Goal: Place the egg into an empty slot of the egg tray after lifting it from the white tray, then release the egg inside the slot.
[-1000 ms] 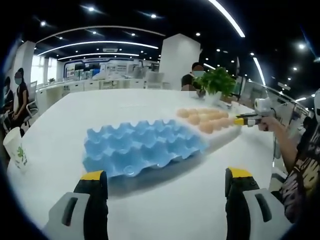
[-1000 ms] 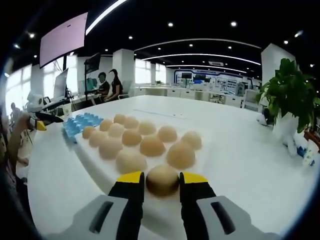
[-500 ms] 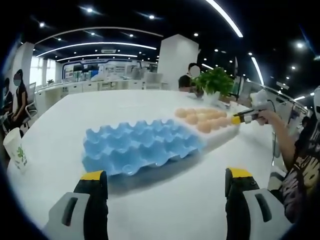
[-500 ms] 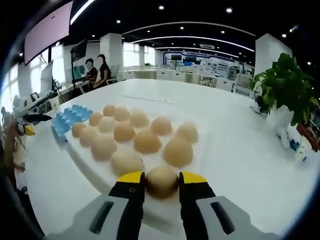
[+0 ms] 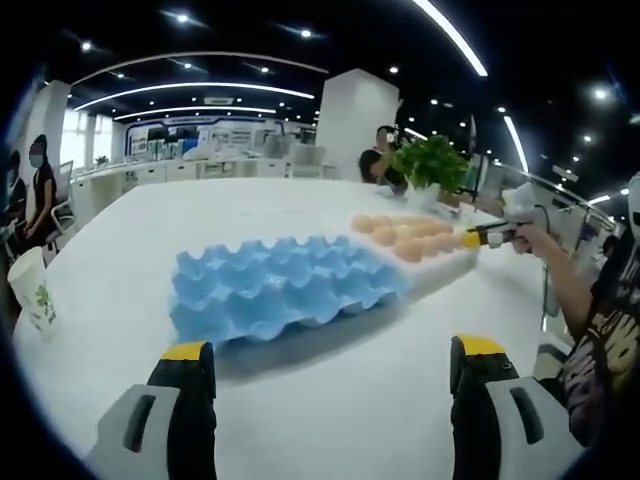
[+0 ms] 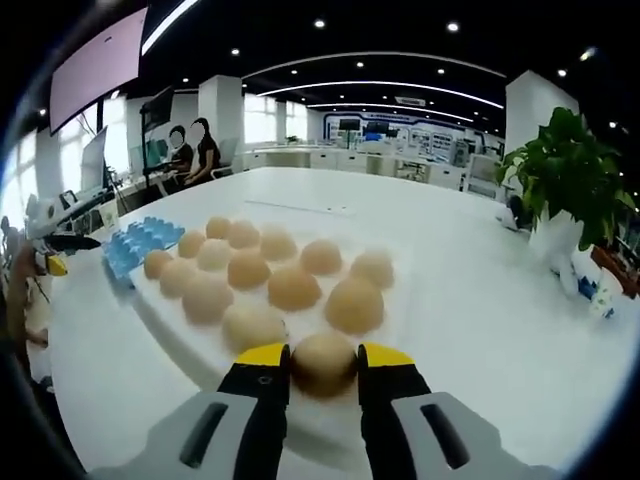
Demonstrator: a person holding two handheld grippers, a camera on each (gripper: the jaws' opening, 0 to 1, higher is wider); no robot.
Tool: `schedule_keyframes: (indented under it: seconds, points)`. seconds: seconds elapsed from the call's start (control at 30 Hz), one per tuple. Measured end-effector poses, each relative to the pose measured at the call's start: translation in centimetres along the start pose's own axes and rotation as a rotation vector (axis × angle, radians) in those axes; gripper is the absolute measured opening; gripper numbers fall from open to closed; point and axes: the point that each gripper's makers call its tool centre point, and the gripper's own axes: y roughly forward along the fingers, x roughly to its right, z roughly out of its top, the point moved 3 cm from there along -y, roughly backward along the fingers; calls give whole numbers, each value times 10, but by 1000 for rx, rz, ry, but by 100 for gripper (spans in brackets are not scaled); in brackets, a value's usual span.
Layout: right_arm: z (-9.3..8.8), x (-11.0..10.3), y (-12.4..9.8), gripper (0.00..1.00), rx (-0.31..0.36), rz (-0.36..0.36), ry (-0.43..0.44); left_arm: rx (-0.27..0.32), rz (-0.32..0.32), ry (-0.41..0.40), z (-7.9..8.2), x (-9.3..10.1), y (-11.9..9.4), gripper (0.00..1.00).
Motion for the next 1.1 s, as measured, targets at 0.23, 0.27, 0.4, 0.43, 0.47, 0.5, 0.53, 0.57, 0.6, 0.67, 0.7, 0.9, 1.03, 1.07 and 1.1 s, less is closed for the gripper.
schedule_keyframes:
  seconds: [0.23,0.27,0.4,0.43,0.47,0.5,0.53,0.57,0.6,0.67,0.7,0.9,1.03,1.07,1.1]
  points:
    - [1,-3,-2,28,24,-8,9,-1,6,-6,-2,-3,-2,100]
    - [1,-3,-2,28,28,-8,18,-2,7,-6,-2,-3,-2,100]
    - [2,-1,-3,28,48,-5,41,-1,7,-7,-2,-3,-2,100]
    - [3,0,-4,28,54,-4,47,-2,7,-6,-2,-3,-2,100]
    - [4,0,-4,28,57,-2,52,-3,6,-4,-2,-3,-2,100]
    - [6,3,-3,28,63,-3,53,-2,5,-3,-2,-3,-1,100]
    - [7,4,-4,28,70,1,58,0,2,-2,-1,-2,-1,100]
    - [9,7,-4,28,74,4,60,-1,1,-2,-1,-2,-1,100]
    - [10,7,-4,28,79,3,59,-1,1,-2,-1,-2,-1,100]
    - [13,10,-3,28,87,2,58,-2,1,-1,-1,-2,0,100]
    - [14,11,-3,28,89,2,58,-1,0,-3,-2,-2,0,100]
    - [21,14,-4,28,106,-12,42,-5,-3,-10,-5,-2,0,100]
    - [25,13,-5,28,122,-1,48,-9,-1,-12,-7,-4,-1,100]
    - [26,12,-5,28,123,1,46,-9,-1,-13,-7,-4,-1,100]
    - [27,11,-5,28,125,1,44,-8,-1,-13,-7,-4,-1,100]
